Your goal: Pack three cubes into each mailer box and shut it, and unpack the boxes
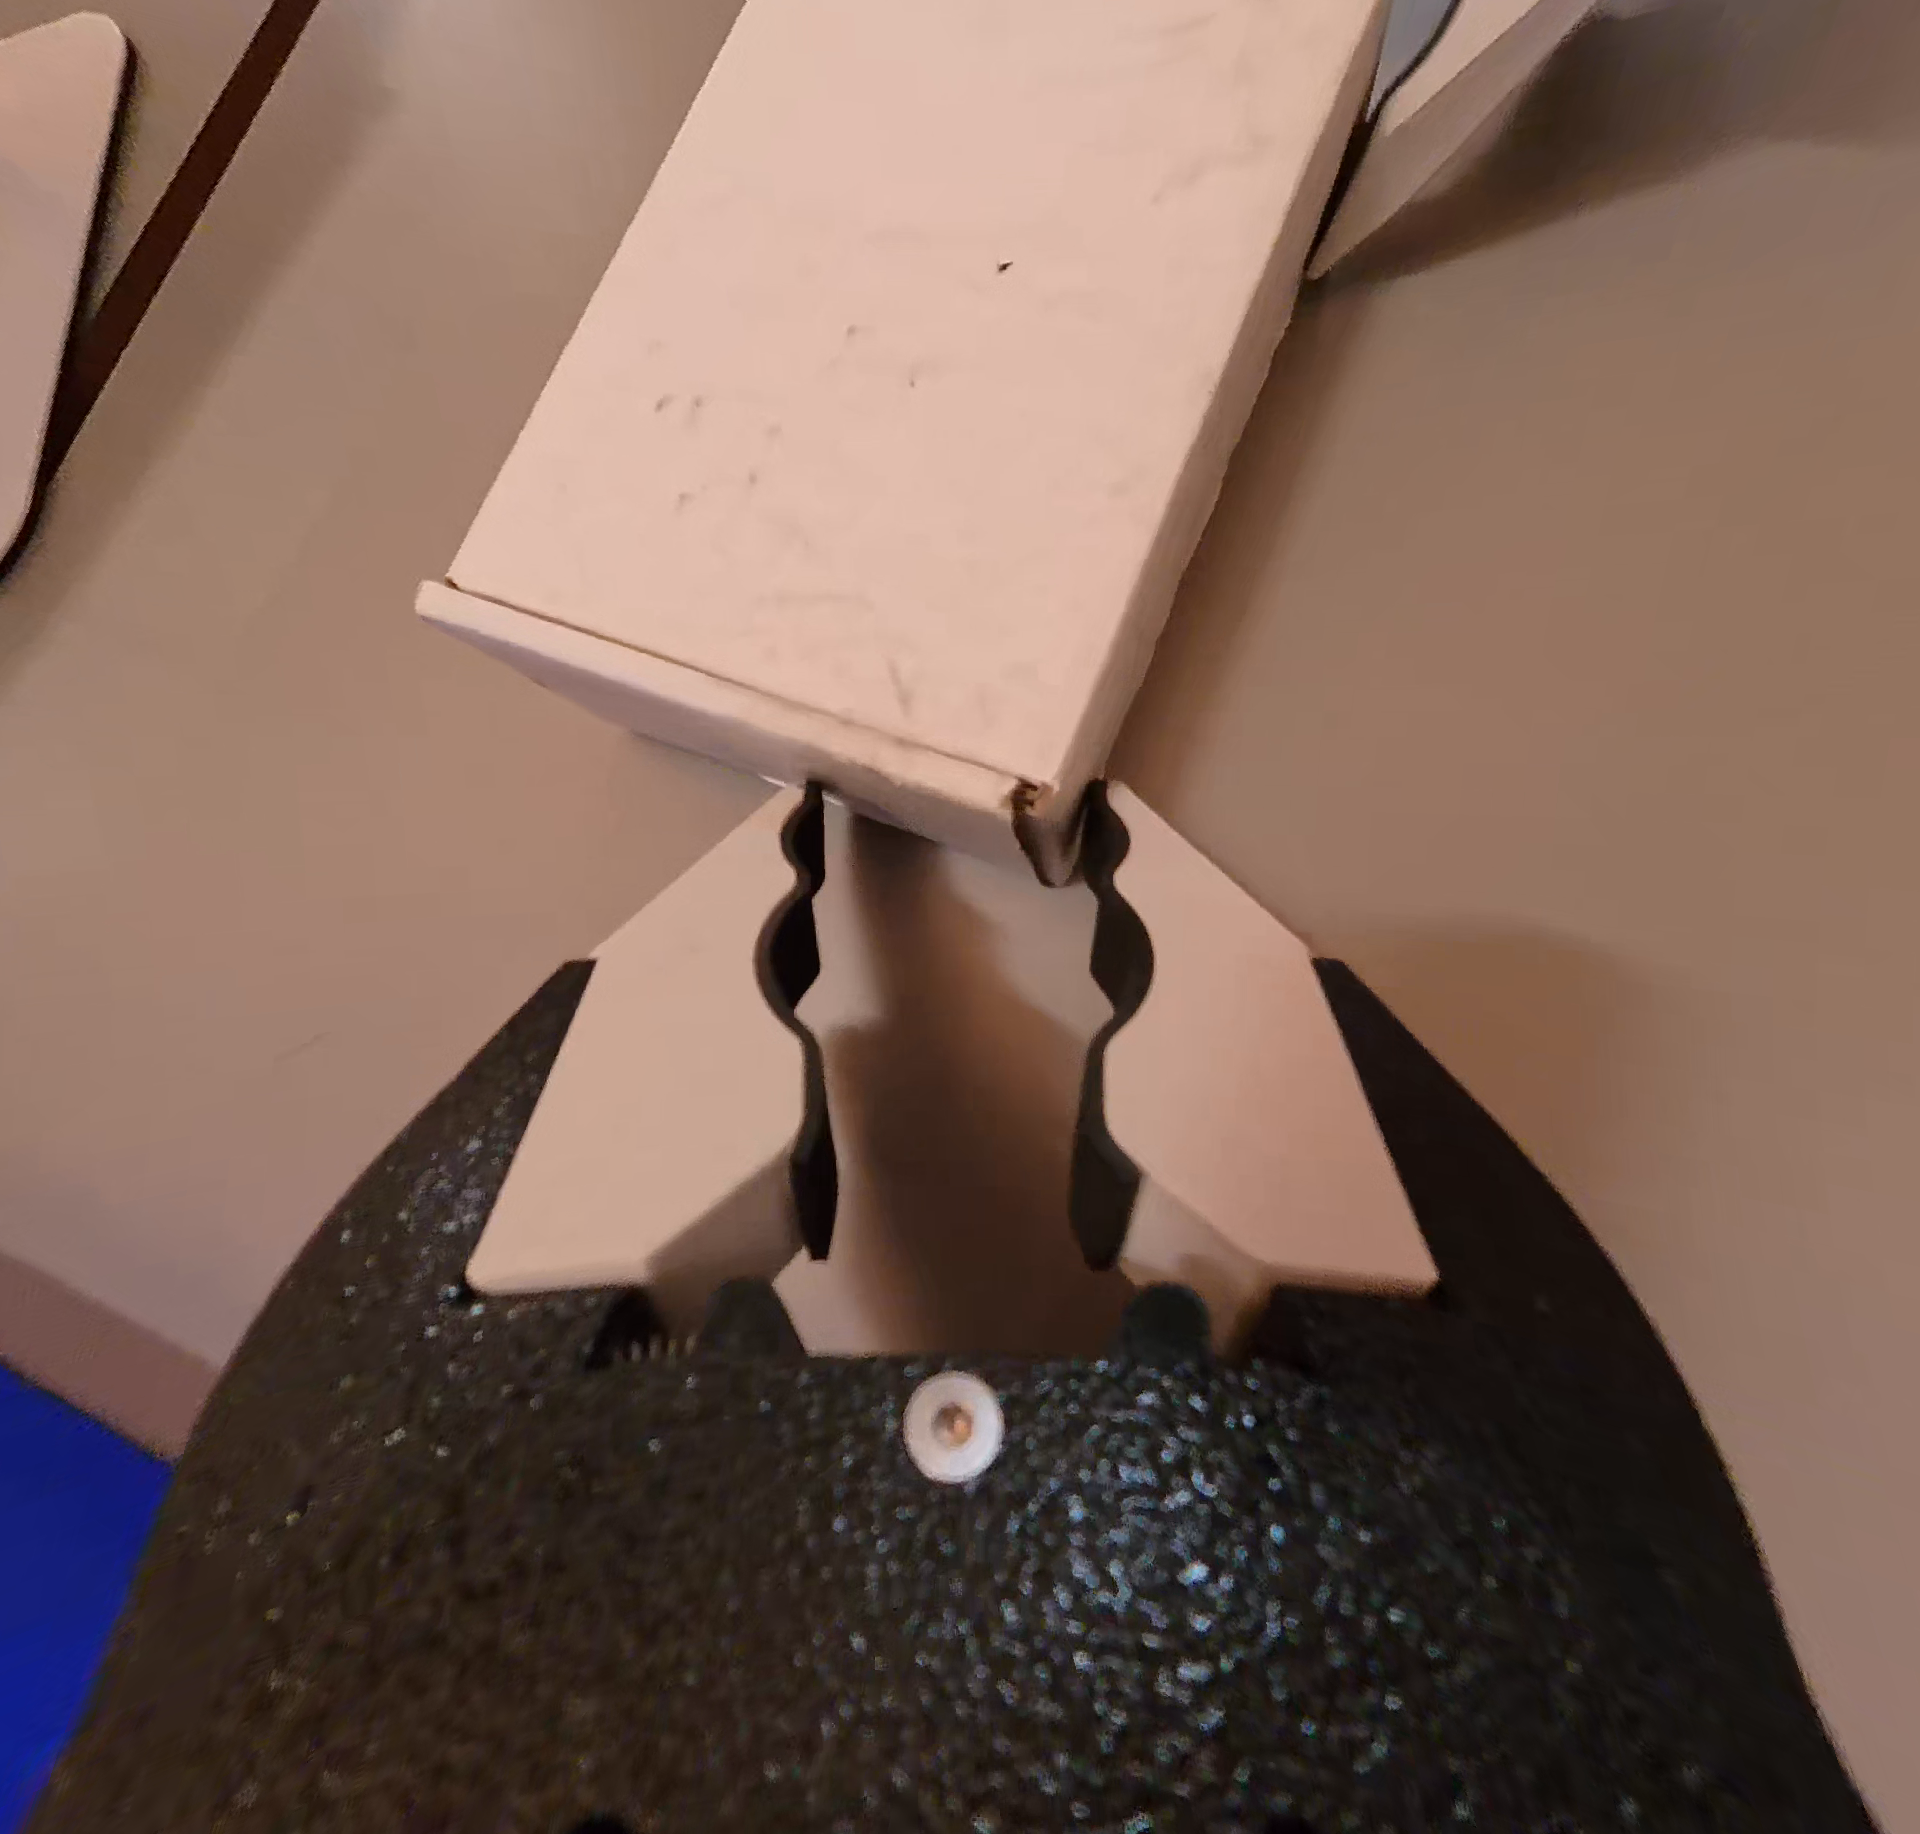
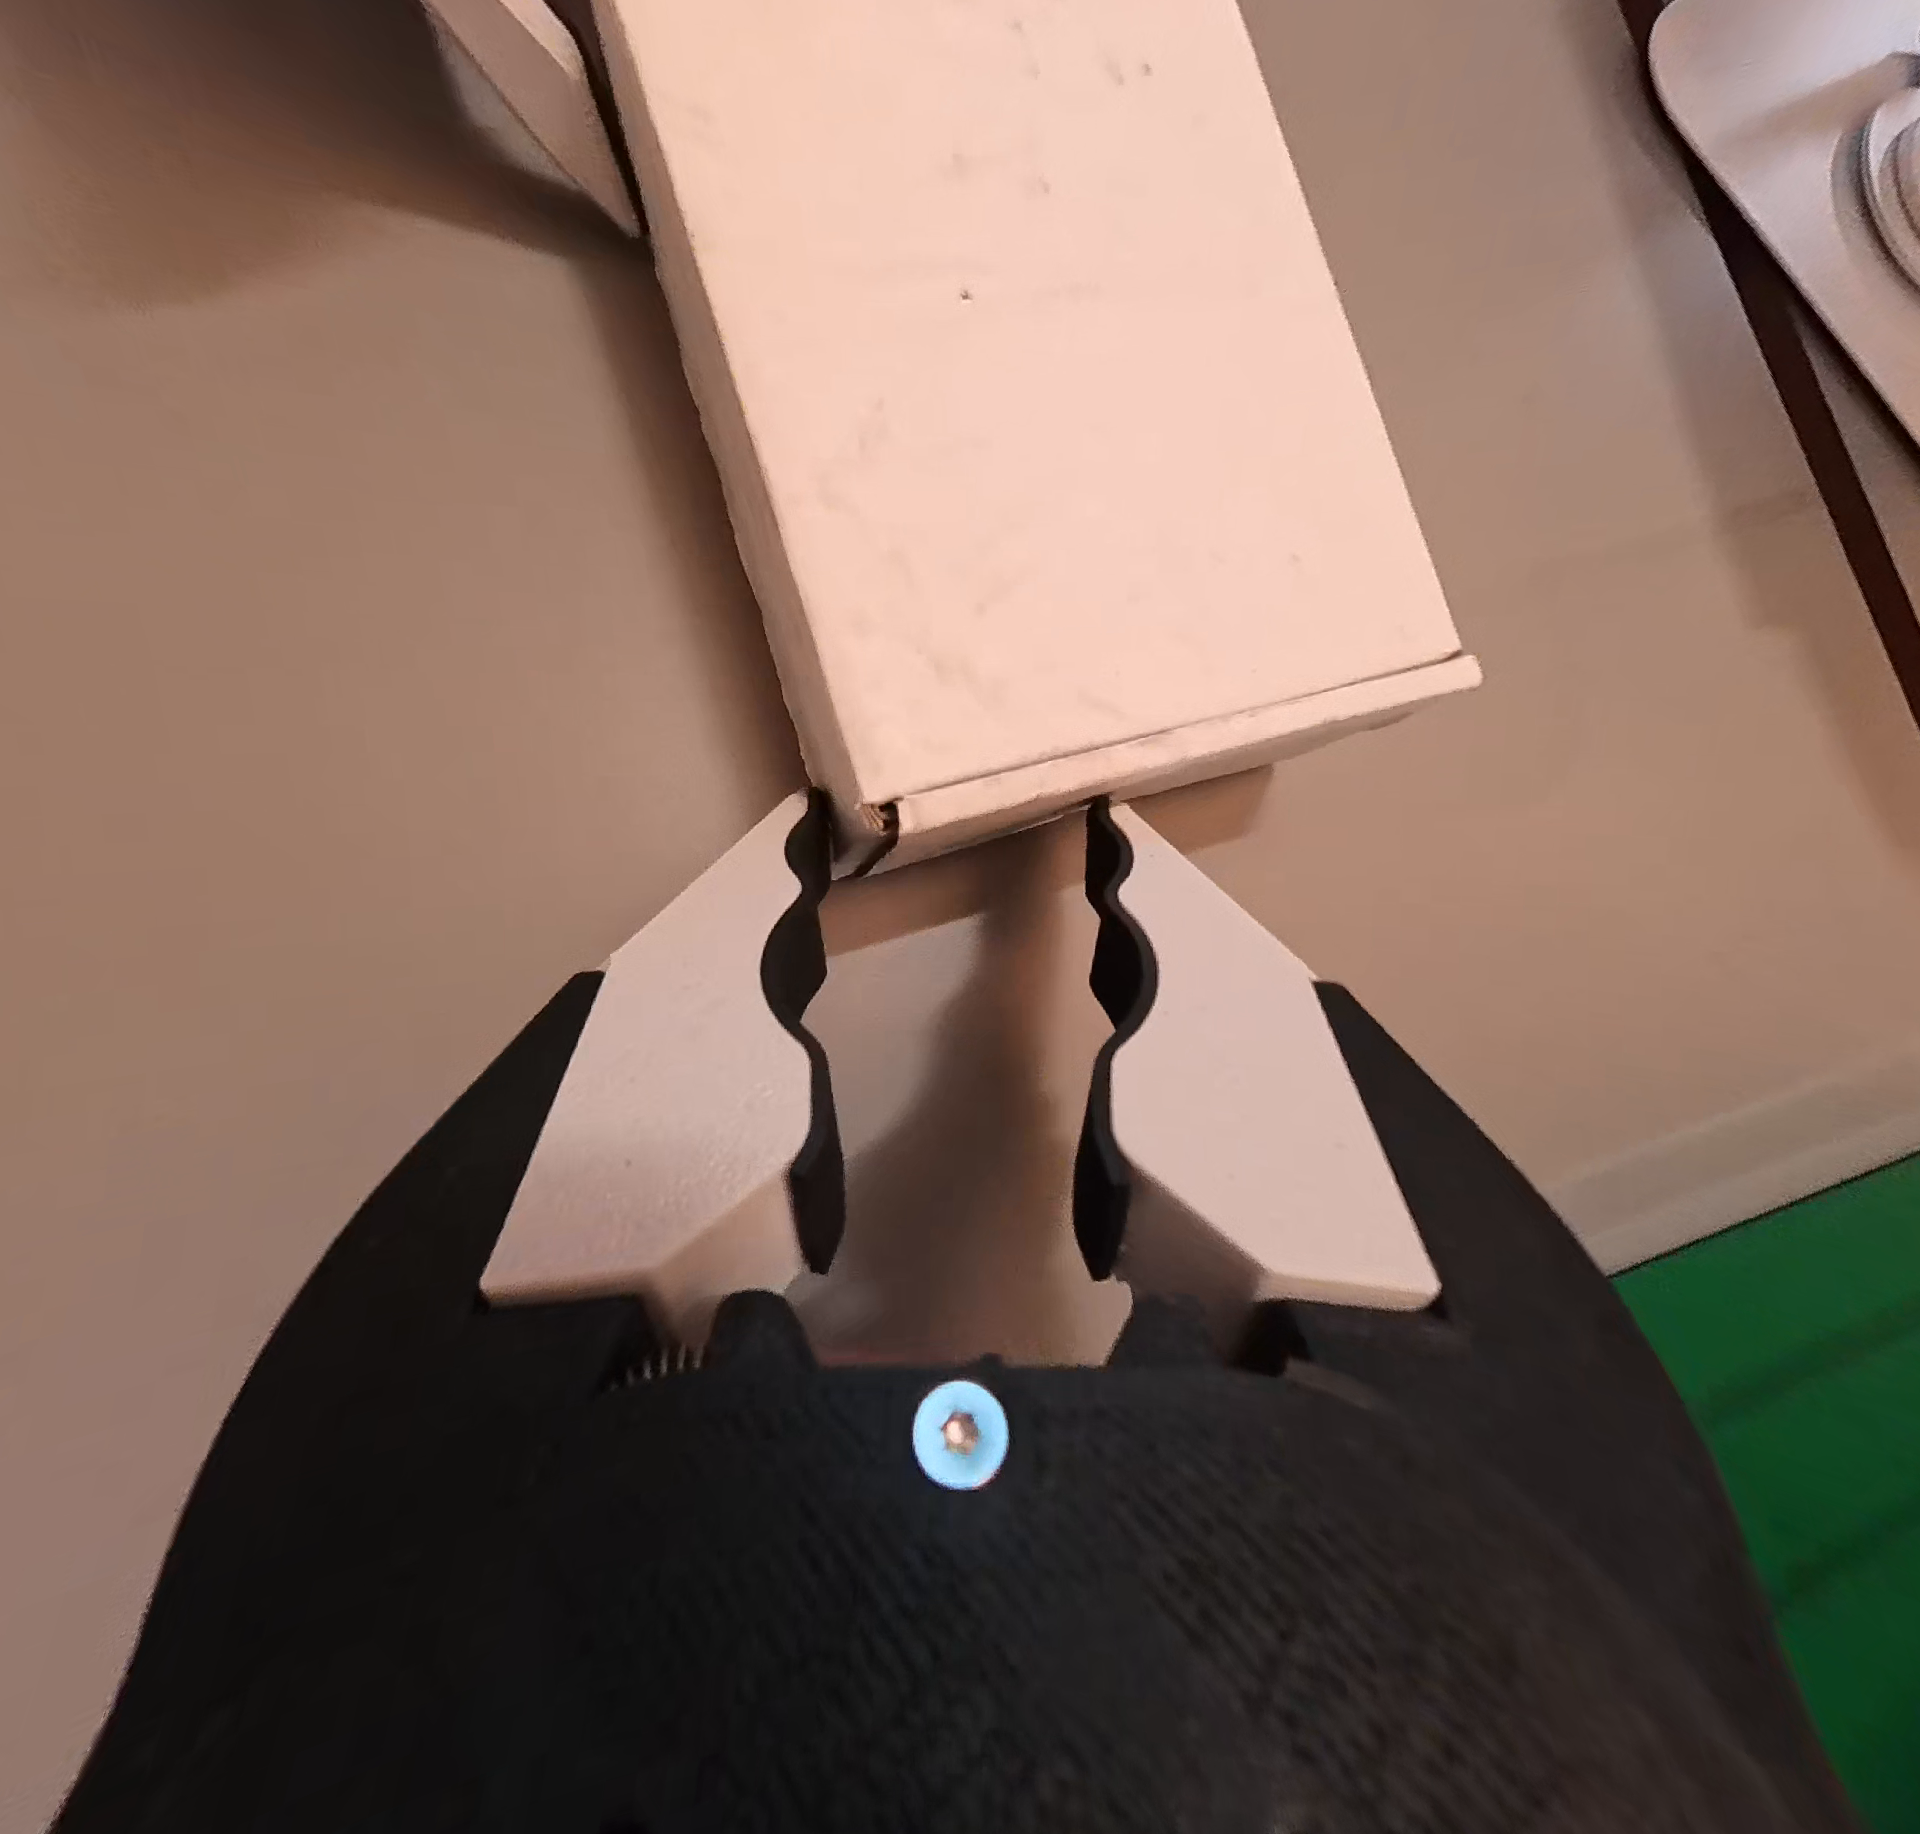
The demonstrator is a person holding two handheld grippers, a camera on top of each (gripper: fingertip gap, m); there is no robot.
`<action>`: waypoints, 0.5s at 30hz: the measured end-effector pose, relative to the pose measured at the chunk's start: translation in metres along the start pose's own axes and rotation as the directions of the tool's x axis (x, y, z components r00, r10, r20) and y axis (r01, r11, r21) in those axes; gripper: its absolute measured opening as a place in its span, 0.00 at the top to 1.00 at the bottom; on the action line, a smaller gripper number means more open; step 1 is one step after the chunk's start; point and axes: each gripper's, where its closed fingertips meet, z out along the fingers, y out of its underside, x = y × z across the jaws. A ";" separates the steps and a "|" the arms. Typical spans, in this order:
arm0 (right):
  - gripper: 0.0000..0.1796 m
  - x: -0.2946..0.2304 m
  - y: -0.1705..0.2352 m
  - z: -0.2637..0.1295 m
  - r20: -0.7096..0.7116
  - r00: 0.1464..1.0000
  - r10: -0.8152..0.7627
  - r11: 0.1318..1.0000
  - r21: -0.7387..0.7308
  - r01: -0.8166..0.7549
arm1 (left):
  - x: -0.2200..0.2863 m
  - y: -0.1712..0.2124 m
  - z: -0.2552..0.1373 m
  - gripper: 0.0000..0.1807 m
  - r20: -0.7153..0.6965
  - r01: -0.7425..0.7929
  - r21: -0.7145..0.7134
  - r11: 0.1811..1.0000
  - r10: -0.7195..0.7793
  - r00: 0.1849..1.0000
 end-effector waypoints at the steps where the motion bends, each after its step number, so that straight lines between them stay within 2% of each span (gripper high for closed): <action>1: 0.72 0.000 0.000 0.000 -0.002 1.000 0.022 1.000 -0.001 -0.022 | 0.000 0.000 0.001 0.72 0.011 0.026 0.010 1.000 -0.026 1.000; 2: 0.71 0.000 -0.001 0.001 -0.007 0.999 0.040 0.999 0.000 -0.040 | 0.000 0.000 0.002 0.70 0.025 0.049 0.026 0.998 -0.050 0.998; 4: 0.53 0.001 -0.001 -0.002 -0.052 0.998 0.030 0.999 -0.022 -0.031 | 0.003 0.000 0.003 0.63 0.042 0.085 0.047 0.995 -0.087 0.995; 6: 0.36 0.002 0.001 -0.012 -0.095 0.995 -0.014 0.994 -0.113 0.003 | 0.003 0.005 -0.002 0.56 0.082 0.140 0.038 0.989 -0.143 0.986; 8: 0.33 0.009 -0.009 -0.022 -0.124 0.989 -0.080 0.983 -0.173 0.058 | 0.007 0.012 -0.008 0.48 0.103 0.191 0.018 0.981 -0.192 0.976; 11: 0.29 0.026 -0.047 -0.018 -0.155 0.977 -0.146 0.981 -0.152 0.122 | 0.015 0.020 -0.017 0.47 0.134 0.251 0.003 0.968 -0.249 0.959; 13: 0.28 0.030 -0.067 -0.001 -0.115 0.977 -0.182 0.976 -0.138 0.166 | 0.022 0.021 -0.020 0.44 0.145 0.272 0.014 0.962 -0.271 0.952; 15: 0.30 0.025 -0.074 0.019 -0.018 0.984 -0.179 0.970 -0.171 0.173 | 0.029 0.021 -0.021 0.43 0.129 0.286 0.026 0.958 -0.287 0.949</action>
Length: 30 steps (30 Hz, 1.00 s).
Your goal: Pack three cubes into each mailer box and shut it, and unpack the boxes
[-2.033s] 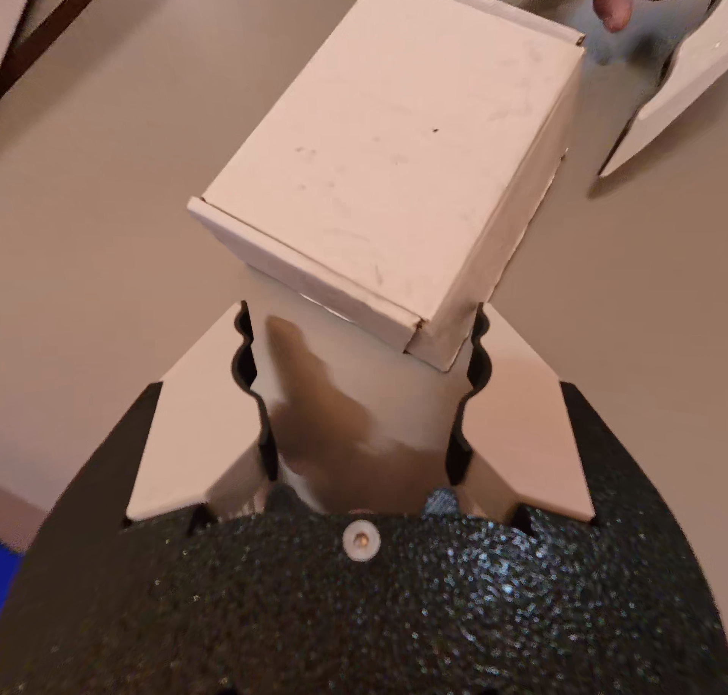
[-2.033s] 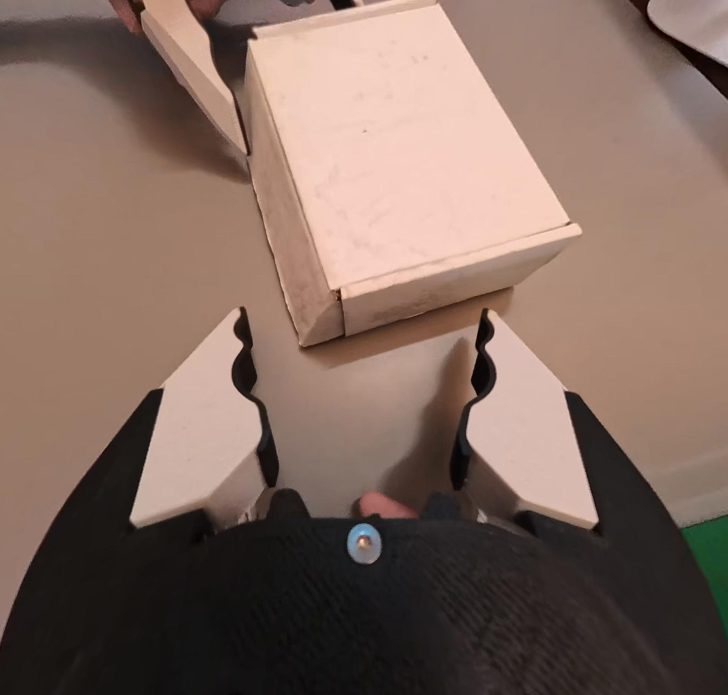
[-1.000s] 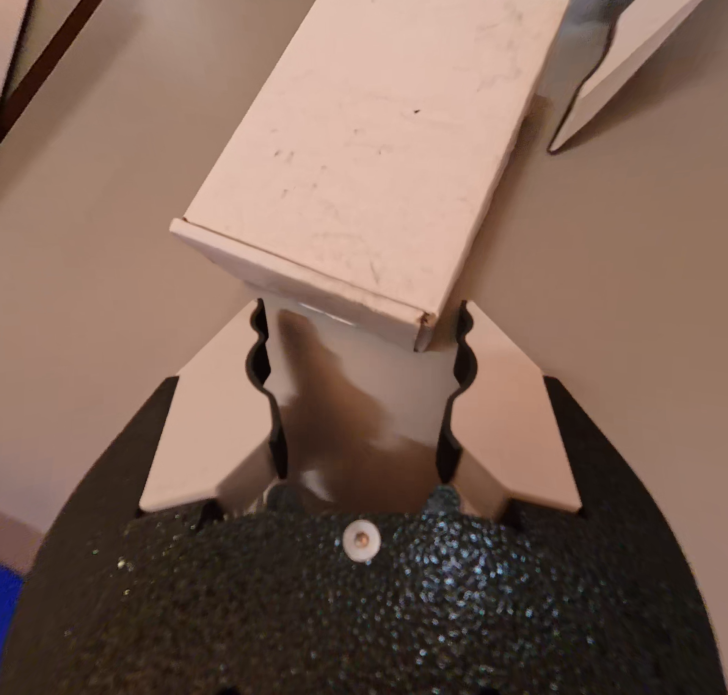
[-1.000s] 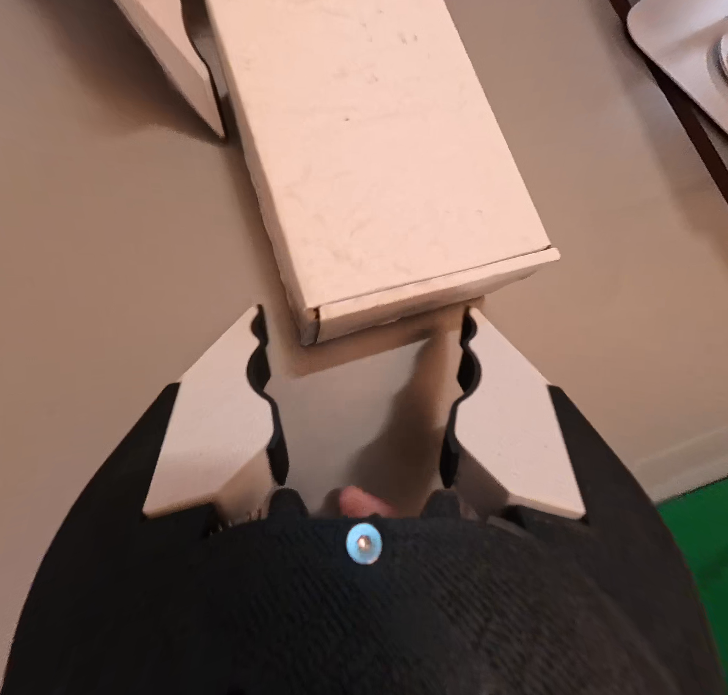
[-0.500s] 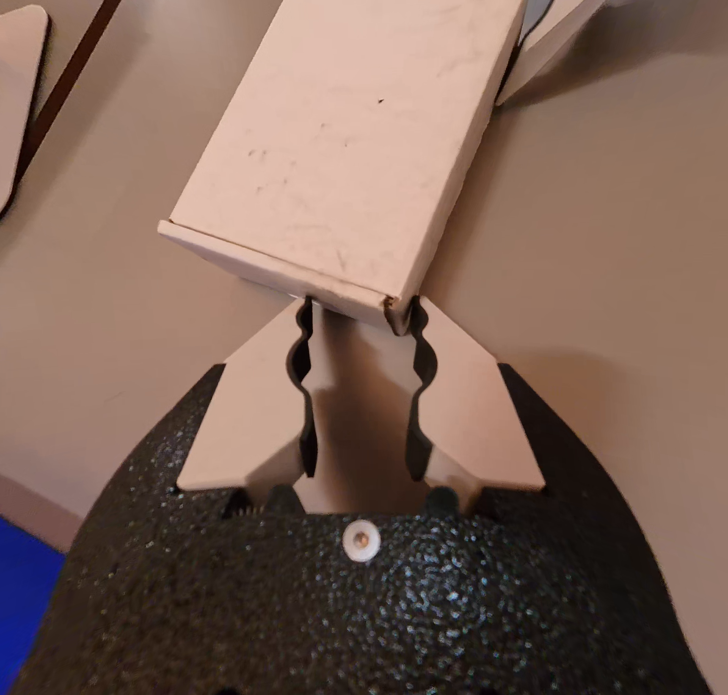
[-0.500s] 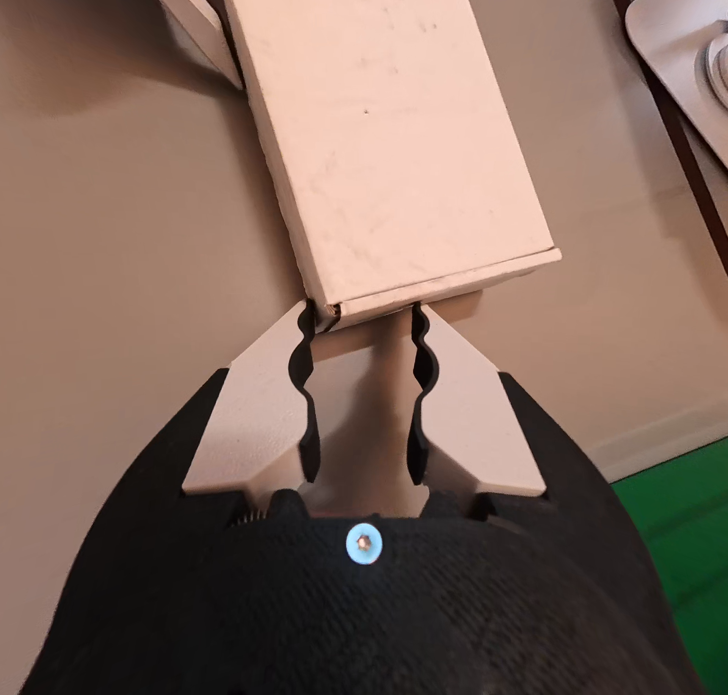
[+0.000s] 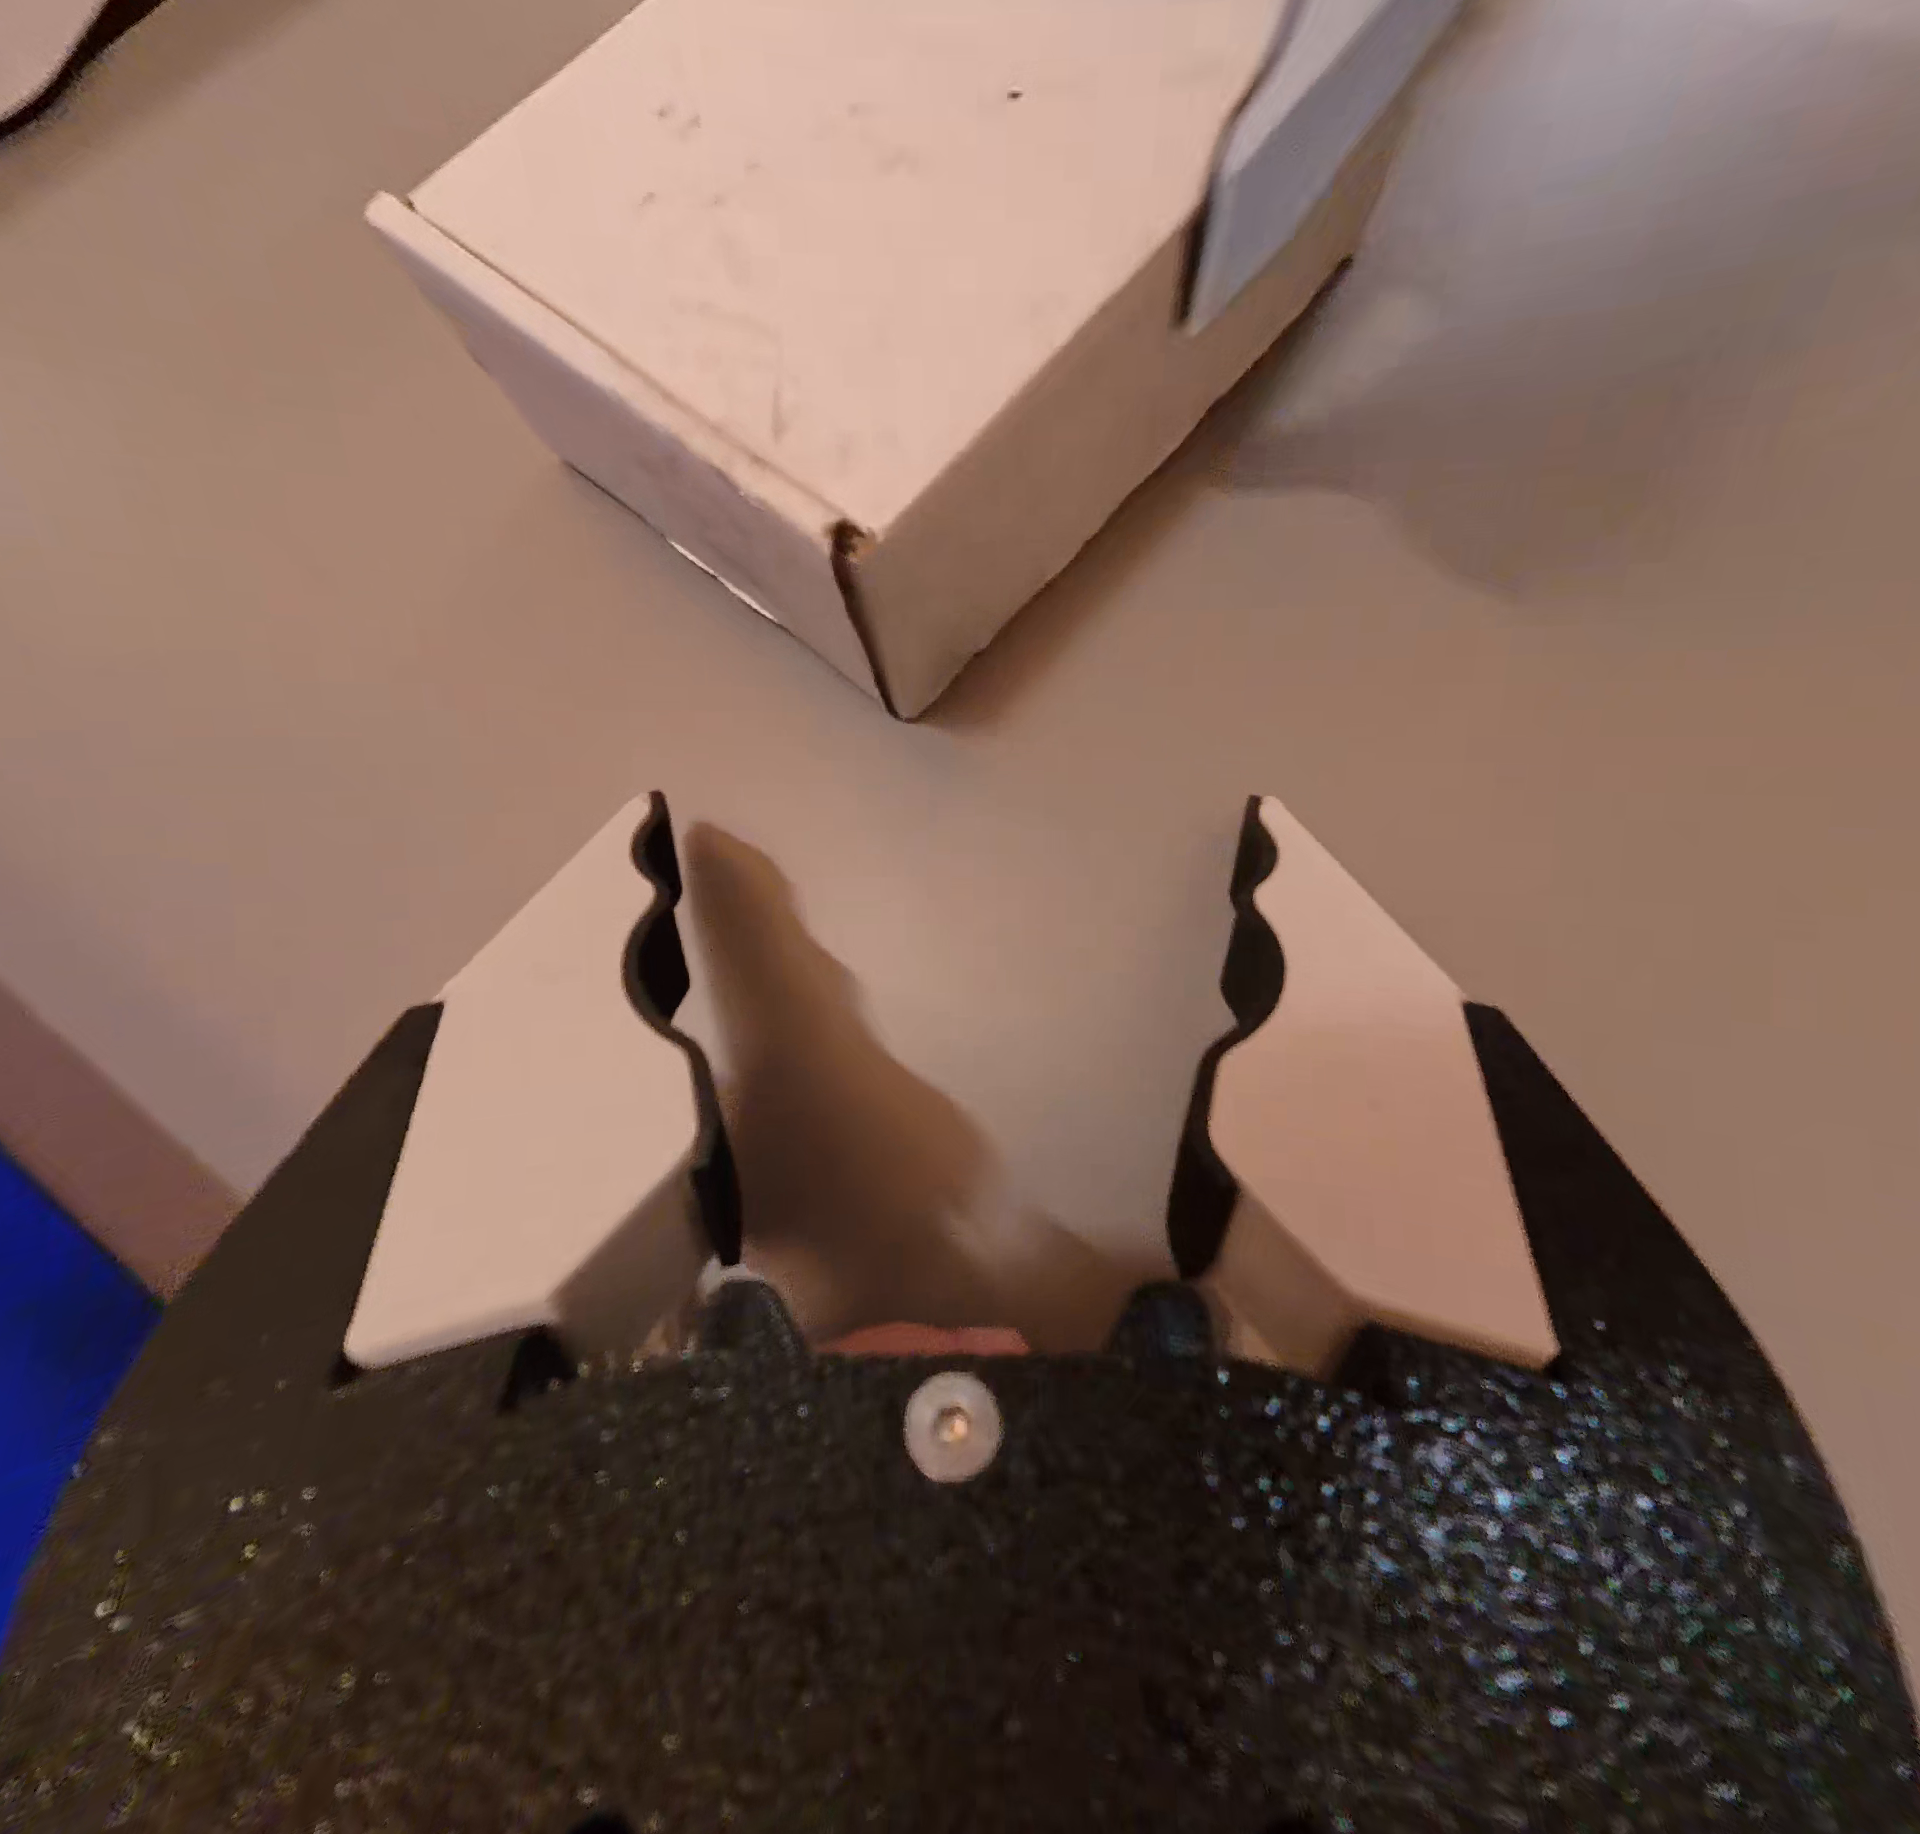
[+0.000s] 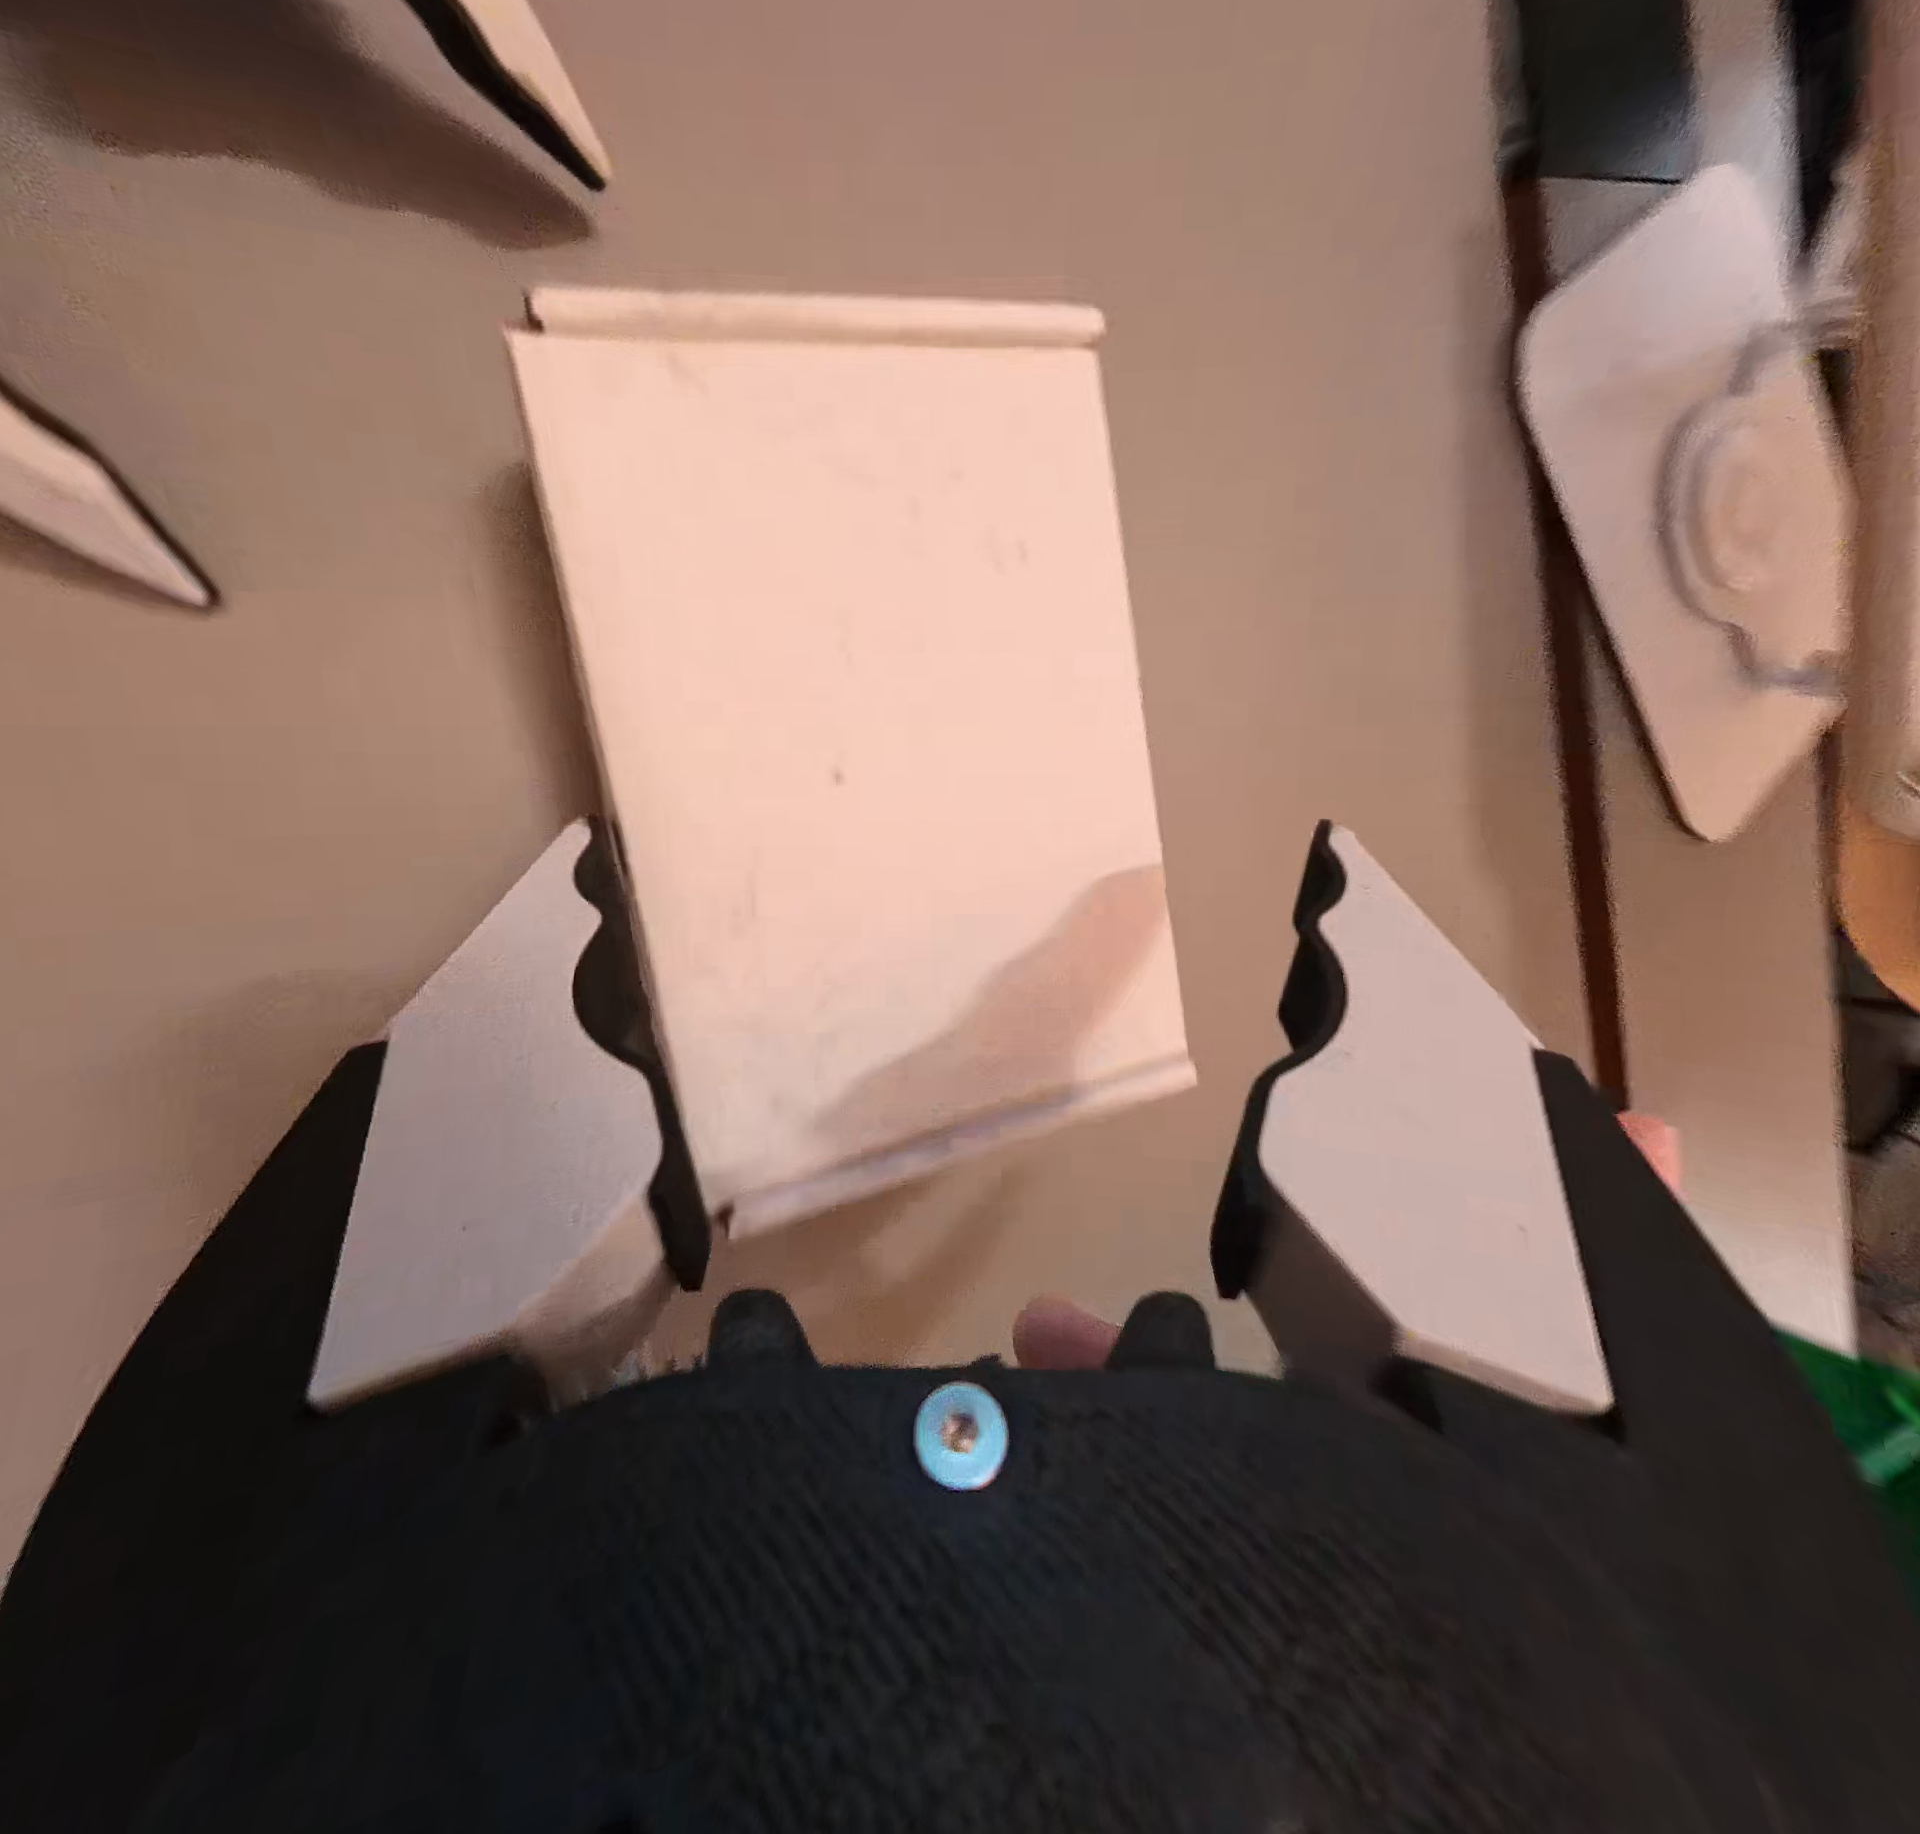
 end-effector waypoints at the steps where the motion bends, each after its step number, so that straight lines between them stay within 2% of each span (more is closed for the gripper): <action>1: 0.30 -0.003 -0.005 0.008 0.051 0.999 0.005 1.000 -0.018 -0.004 | 0.001 0.000 -0.001 0.42 0.002 -0.004 0.005 1.000 0.004 1.000; 4: 0.32 -0.017 -0.013 0.026 0.194 0.981 0.014 0.995 -0.102 0.006 | -0.001 -0.001 -0.001 0.39 -0.008 0.020 0.013 1.000 -0.020 1.000; 8: 0.29 -0.023 -0.006 0.040 0.254 0.966 -0.039 0.973 -0.210 0.094 | 0.000 0.001 0.001 0.39 -0.020 0.029 -0.008 1.000 -0.029 0.999; 13: 0.19 -0.033 0.006 0.049 0.347 0.937 -0.036 0.941 -0.304 0.148 | 0.003 0.002 0.001 0.39 -0.020 -0.001 -0.012 1.000 0.001 1.000; 16: 0.17 -0.030 0.011 0.053 0.333 0.940 -0.078 0.920 -0.338 0.197 | 0.002 0.002 0.001 0.39 -0.025 0.019 -0.005 1.000 -0.019 0.999; 20: 0.17 -0.030 0.010 0.053 0.350 0.929 -0.123 0.923 -0.303 0.237 | 0.003 0.005 0.003 0.39 -0.053 0.044 -0.034 0.998 -0.046 0.998; 25: 0.20 -0.026 0.014 0.039 0.360 0.921 -0.150 0.915 -0.303 0.268 | 0.003 0.004 0.002 0.39 -0.076 0.067 -0.022 0.997 -0.069 0.995; 28: 0.20 0.000 0.002 0.015 0.269 0.953 -0.138 0.935 -0.282 0.215 | 0.002 0.004 0.002 0.39 -0.072 0.070 -0.021 0.997 -0.072 0.995; 30: 0.20 0.023 -0.008 -0.017 0.232 0.962 -0.145 0.947 -0.250 0.203 | 0.002 0.004 0.002 0.40 -0.062 0.063 -0.025 0.998 -0.065 0.996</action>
